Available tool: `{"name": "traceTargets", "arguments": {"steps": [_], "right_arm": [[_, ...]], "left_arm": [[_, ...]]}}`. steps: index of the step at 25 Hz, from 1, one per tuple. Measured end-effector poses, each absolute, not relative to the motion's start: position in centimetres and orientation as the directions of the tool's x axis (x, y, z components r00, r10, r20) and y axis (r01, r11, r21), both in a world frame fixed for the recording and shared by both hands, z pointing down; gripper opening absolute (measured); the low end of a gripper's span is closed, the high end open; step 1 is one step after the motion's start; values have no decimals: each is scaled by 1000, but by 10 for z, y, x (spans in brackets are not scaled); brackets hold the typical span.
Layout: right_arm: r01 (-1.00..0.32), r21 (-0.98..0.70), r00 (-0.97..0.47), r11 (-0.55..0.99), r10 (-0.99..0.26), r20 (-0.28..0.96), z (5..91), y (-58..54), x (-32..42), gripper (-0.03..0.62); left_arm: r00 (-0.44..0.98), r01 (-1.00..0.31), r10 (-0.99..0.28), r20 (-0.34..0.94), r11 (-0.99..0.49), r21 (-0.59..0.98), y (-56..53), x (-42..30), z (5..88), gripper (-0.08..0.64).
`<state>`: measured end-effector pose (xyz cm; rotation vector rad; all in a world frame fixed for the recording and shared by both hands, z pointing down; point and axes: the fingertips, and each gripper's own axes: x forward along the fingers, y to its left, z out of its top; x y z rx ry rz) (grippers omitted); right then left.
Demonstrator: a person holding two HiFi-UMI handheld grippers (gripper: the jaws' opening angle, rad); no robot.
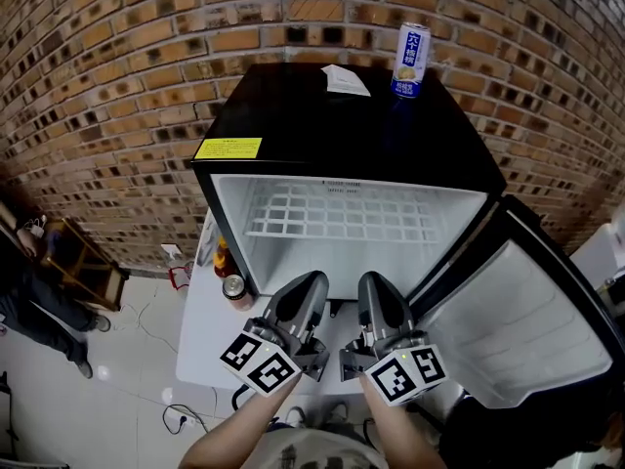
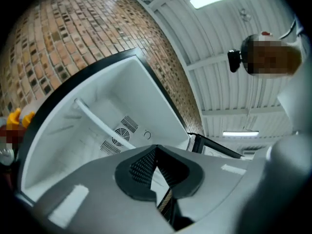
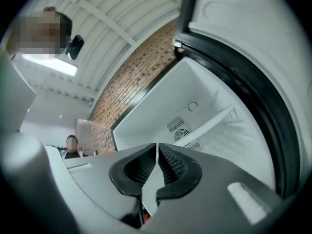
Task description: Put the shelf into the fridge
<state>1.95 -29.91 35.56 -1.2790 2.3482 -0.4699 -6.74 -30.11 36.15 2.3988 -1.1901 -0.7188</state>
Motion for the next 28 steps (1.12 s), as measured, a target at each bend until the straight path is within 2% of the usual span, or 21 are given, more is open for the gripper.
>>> {"name": "traceTargets", "arguments": {"steps": [5, 8, 13, 22, 28], "right_arm": [[-806, -187, -531, 562, -825, -192, 342, -272, -6, 8], [-826, -81, -539, 558, -823, -179, 340, -261, -18, 6], [-848, -39, -517, 529, -841, -157, 341, -247, -26, 5], [-874, 0, -483, 486, -869, -108, 346, -212, -26, 5], [-858, 15, -511, 513, -851, -123, 337, -174, -24, 5]], "left_arm": [[522, -752, -818, -241, -574, 323, -279, -62, 352, 0], [522, -796, -824, -219, -563, 222, -268, -63, 350, 0], [544, -804, -811, -216, -578, 144, -248, -65, 349, 0], [572, -779, -793, -209, -606, 163, -216, -65, 355, 0], [555, -799, -803, -217, -587, 131, -182, -61, 348, 0]]}}
